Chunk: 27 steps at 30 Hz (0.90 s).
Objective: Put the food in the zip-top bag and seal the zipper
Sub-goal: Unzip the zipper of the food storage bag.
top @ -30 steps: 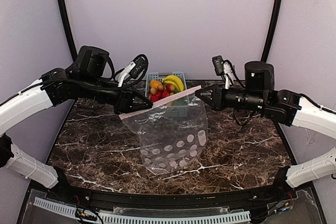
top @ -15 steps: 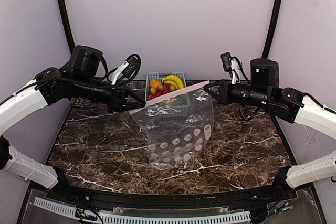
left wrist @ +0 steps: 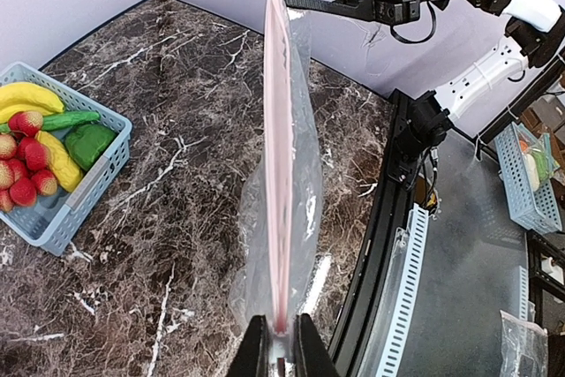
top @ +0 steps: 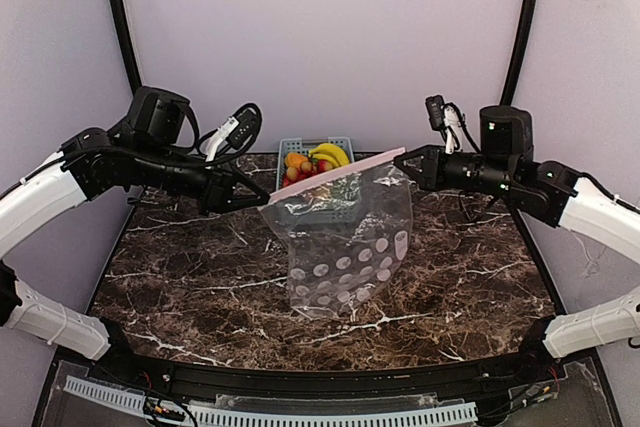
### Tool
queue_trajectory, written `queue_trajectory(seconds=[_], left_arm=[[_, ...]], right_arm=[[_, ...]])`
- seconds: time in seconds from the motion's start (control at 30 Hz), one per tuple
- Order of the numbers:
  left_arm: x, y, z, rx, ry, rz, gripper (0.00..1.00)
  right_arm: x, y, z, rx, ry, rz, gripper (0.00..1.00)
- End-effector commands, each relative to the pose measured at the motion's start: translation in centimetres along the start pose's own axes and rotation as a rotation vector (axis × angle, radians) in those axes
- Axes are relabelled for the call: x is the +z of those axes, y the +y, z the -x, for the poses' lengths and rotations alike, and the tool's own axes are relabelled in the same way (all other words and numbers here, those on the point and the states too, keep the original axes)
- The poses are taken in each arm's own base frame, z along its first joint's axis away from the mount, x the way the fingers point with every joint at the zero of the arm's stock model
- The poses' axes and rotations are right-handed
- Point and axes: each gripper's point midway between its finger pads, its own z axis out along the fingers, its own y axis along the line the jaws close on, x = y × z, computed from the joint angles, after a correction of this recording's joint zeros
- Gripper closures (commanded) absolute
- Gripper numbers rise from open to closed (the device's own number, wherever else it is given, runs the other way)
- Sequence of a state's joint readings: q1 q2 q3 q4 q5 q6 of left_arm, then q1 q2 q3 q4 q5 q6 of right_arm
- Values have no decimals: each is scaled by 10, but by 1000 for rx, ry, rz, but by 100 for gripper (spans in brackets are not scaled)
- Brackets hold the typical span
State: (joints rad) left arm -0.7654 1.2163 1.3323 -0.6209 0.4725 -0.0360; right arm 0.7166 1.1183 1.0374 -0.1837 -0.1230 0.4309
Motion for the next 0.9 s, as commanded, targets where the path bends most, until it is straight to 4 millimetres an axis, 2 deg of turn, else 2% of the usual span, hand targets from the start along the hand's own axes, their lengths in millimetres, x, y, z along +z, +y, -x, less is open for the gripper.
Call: queue_trajectory(seconds=[0.0,0.1,0.27,0.33,0.4,0.47,0.53,0.67,0.73,0.87], left_arm=[[-12,-1,-16,-6,50,12,99],[-15,3,-5,47,20,43,99],[-34,22,31,188,-81,214,99],[-39,26,42,248,-107,252,99],[-40,26,47,305,-121,265,99],[-37,25,44,353,-118,252,99],[-28,24,33,369,-94,221,99],[-4,15,0,376,-12,176,99],[7,6,-13,392,19,175,99],[24,-6,-30,394,49,184,99]], right_arm=[[1,-20,31,-16,-76,-84,100],[10,-7,41,-42,-101,-15,100],[28,5,61,-79,-131,40,100],[32,11,70,-87,-148,63,95],[36,12,71,-81,-151,73,84],[38,8,67,-54,-142,64,67],[38,2,58,-4,-132,46,54],[27,-7,32,128,-116,38,29],[19,-8,17,194,-107,53,21],[1,-7,-10,302,-85,60,13]])
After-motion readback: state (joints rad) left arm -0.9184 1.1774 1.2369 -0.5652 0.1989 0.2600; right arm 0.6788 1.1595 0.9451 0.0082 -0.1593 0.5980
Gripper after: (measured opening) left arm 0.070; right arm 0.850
